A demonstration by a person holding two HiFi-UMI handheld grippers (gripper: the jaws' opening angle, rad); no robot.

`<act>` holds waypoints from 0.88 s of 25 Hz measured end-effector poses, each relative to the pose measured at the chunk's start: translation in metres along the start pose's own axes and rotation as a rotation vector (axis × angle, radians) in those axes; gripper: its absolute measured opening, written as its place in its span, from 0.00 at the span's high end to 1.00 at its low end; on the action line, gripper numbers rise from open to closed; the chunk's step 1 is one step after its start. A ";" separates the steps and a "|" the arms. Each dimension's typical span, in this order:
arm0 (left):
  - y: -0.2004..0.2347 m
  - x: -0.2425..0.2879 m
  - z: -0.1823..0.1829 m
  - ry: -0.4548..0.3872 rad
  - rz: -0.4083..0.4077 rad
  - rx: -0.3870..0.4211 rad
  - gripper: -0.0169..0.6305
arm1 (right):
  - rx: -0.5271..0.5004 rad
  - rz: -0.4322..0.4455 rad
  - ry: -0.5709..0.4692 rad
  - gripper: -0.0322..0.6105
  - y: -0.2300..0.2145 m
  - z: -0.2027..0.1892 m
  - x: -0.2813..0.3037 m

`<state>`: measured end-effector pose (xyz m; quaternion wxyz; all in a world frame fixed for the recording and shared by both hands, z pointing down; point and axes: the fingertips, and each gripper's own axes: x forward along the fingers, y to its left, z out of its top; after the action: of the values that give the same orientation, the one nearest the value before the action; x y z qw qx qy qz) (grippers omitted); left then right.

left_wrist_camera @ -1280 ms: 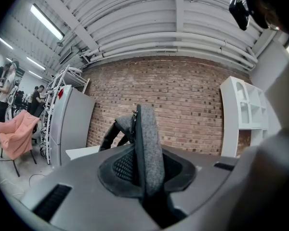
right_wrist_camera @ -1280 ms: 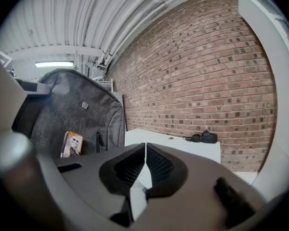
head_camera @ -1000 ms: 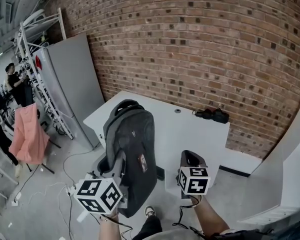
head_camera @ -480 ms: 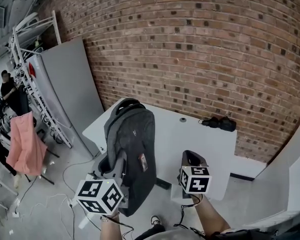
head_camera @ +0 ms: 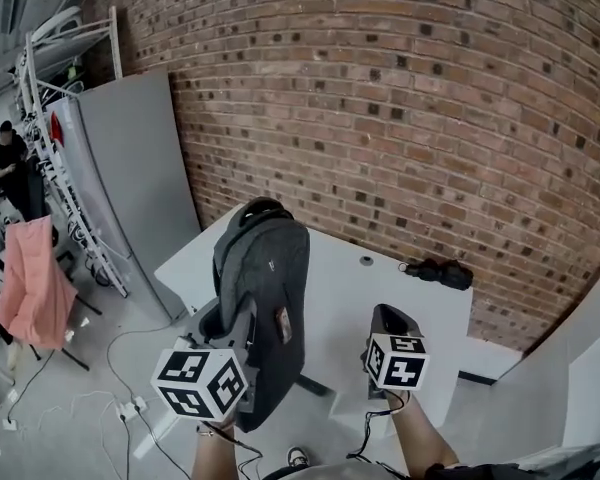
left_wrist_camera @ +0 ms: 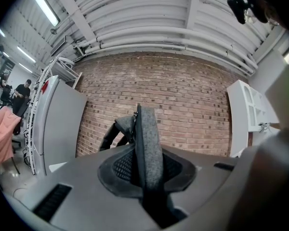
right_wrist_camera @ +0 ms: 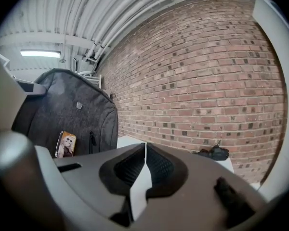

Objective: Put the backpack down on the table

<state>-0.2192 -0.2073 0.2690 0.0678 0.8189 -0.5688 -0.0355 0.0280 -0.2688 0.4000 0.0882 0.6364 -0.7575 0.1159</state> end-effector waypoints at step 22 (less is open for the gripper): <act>0.033 0.117 -0.005 0.044 -0.083 0.004 0.85 | 0.063 -0.058 0.047 0.90 -0.016 -0.006 0.098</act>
<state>-0.2086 -0.3276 0.2813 0.0769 0.8426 -0.5327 -0.0191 0.0266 -0.3624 0.4341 0.0892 0.6577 -0.7323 0.1523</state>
